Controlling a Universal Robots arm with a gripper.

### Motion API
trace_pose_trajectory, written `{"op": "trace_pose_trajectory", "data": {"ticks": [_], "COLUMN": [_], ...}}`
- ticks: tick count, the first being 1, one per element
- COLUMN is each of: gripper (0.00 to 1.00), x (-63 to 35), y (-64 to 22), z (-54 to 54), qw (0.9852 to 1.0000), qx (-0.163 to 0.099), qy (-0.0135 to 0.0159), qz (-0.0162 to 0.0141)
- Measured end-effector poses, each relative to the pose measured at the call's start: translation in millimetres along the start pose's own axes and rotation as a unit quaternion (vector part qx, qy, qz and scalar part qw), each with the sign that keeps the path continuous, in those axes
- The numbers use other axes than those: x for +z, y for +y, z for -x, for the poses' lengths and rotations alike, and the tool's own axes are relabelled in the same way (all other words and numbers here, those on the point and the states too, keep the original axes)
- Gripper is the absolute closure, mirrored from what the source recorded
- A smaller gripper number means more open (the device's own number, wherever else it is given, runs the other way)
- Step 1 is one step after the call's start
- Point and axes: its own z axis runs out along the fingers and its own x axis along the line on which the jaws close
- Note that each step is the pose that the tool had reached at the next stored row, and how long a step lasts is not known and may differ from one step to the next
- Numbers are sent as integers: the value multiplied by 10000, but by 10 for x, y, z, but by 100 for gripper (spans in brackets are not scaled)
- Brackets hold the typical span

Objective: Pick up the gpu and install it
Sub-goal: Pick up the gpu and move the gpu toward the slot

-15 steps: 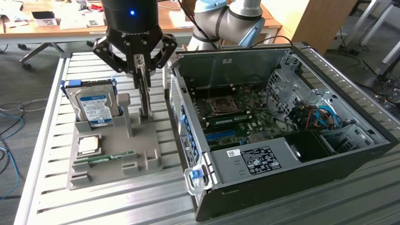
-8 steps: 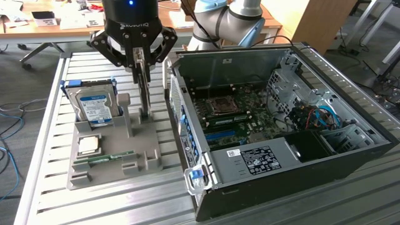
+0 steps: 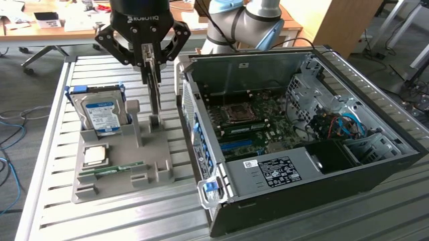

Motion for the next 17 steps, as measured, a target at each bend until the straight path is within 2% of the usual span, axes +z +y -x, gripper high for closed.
{"op": "trace_pose_trajectory", "data": {"ticks": [6, 17], "gripper": [73, 73], "x": [-62, -63], "y": [3, 3], "z": [1, 19], "qw": [10000, 10000], "qx": [0, 0], "qy": [0, 0], "qz": [0, 0]}}
